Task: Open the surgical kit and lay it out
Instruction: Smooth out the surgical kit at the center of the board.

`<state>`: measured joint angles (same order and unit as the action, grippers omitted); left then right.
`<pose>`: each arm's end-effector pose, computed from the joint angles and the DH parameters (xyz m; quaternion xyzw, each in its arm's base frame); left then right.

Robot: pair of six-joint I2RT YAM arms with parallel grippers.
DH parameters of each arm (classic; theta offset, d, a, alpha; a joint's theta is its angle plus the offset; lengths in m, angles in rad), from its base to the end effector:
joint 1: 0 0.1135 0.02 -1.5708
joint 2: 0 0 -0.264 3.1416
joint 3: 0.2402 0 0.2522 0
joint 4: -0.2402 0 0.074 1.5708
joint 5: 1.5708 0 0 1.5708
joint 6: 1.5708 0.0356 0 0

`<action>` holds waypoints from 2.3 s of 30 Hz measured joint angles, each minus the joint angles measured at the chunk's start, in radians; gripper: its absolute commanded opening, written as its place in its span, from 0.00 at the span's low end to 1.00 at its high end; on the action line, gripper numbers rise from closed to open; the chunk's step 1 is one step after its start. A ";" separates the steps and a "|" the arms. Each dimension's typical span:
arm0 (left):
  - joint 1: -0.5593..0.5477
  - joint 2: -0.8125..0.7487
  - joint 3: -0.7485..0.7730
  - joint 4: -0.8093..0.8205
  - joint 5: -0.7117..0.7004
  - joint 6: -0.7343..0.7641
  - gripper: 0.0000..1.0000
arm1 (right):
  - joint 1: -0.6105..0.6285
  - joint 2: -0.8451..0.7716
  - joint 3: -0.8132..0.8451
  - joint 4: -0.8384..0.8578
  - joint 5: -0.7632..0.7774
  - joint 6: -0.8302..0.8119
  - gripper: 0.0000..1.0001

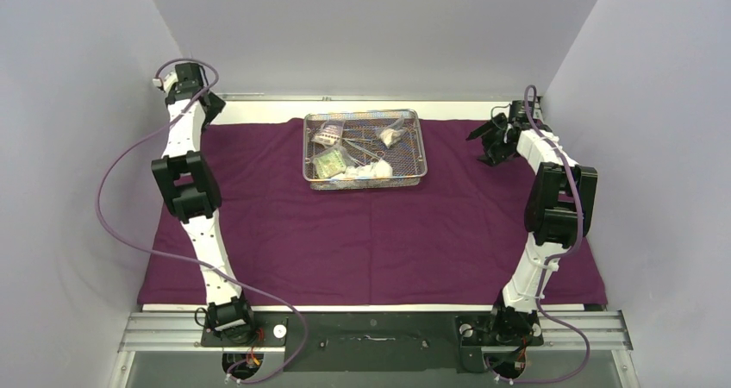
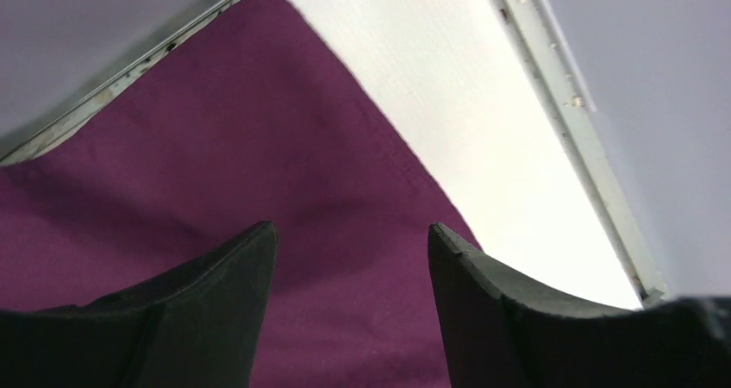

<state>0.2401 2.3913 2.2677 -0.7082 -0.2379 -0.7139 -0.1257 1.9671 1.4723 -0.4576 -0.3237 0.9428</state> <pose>0.5194 0.1358 0.2426 -0.4632 0.8029 0.0234 0.3746 0.4265 -0.0425 0.2057 0.4365 0.8341 0.2602 0.2146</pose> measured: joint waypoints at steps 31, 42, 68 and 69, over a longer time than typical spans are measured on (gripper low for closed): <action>-0.016 0.208 0.145 -0.254 -0.123 -0.163 0.50 | -0.037 0.052 0.267 -0.083 0.005 -0.018 0.61; -0.001 0.184 0.138 -0.173 0.028 0.000 0.76 | -0.039 0.089 0.270 -0.096 0.002 -0.047 0.61; -0.029 -0.537 -0.905 -0.022 0.076 0.002 0.78 | -0.094 0.272 0.403 -0.236 0.067 -0.555 0.74; -0.020 -0.544 -0.927 -0.020 0.074 -0.003 0.78 | -0.093 0.282 0.397 -0.232 0.062 -0.566 0.74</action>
<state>0.2199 1.8477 1.3403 -0.7284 -0.1635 -0.7170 -0.2192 2.2494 1.8694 -0.6895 -0.2619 0.3771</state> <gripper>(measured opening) 0.786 0.730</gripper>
